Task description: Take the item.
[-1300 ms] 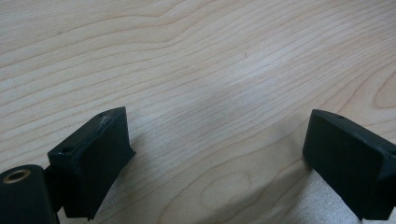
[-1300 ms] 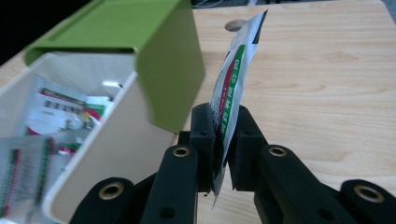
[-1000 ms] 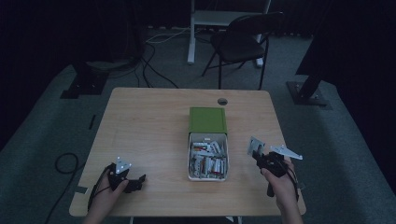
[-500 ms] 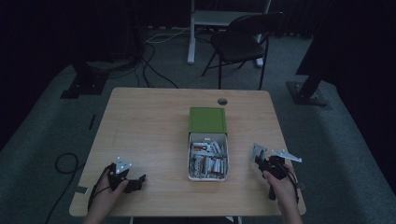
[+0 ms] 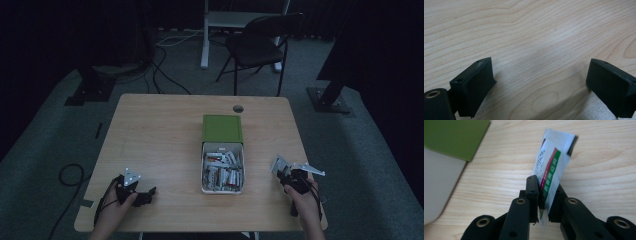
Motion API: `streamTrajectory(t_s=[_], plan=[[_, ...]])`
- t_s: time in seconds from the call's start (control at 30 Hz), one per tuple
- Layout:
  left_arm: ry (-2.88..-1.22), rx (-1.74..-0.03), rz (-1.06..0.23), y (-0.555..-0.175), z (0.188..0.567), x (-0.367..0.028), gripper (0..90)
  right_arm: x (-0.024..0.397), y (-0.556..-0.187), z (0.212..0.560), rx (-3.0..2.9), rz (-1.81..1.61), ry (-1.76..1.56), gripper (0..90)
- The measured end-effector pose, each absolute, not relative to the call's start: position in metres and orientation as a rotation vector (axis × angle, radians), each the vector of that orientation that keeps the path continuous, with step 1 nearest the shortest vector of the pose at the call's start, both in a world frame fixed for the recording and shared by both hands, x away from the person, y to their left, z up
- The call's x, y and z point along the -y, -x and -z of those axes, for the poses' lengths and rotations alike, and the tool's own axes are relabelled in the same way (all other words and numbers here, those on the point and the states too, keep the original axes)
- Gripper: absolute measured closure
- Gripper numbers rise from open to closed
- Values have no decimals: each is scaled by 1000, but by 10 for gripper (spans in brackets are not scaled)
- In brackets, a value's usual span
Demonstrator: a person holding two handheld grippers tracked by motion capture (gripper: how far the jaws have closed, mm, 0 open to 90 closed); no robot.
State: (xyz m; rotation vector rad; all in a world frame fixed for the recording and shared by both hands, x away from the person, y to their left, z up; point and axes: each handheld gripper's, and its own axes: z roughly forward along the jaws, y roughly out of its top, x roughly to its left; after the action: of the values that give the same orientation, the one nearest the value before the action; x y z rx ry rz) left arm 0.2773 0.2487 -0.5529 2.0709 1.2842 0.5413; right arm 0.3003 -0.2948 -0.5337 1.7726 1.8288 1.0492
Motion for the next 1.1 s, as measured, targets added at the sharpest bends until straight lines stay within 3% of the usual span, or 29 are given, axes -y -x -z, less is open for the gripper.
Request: streamTrajectory(t_s=[0.17, 0.47, 0.7, 0.8, 0.97, 1.1], plan=[[-2072, -1284, -541, -277, 553, -249, 82, 299, -299, 535, -1835, -1051, -1786, 808], [-2073, -1282, -540, -278, 553, -249, 82, 308, -299, 538, -1812, -1050, -1806, 710], [-2073, -1281, -539, -278, 553, -248, 81, 316, -299, 537, -1801, -1016, -1793, 559], [-2074, -1280, -538, -278, 553, -248, 81, 318, -299, 538, -1852, -1009, -1788, 558], [-2072, -1281, -538, -278, 553, -248, 81, 322, -298, 542, -1872, -988, -1770, 427], [-2074, -1280, -539, -278, 553, -247, 81, 328, -296, 543, -1871, -983, -1772, 399]])
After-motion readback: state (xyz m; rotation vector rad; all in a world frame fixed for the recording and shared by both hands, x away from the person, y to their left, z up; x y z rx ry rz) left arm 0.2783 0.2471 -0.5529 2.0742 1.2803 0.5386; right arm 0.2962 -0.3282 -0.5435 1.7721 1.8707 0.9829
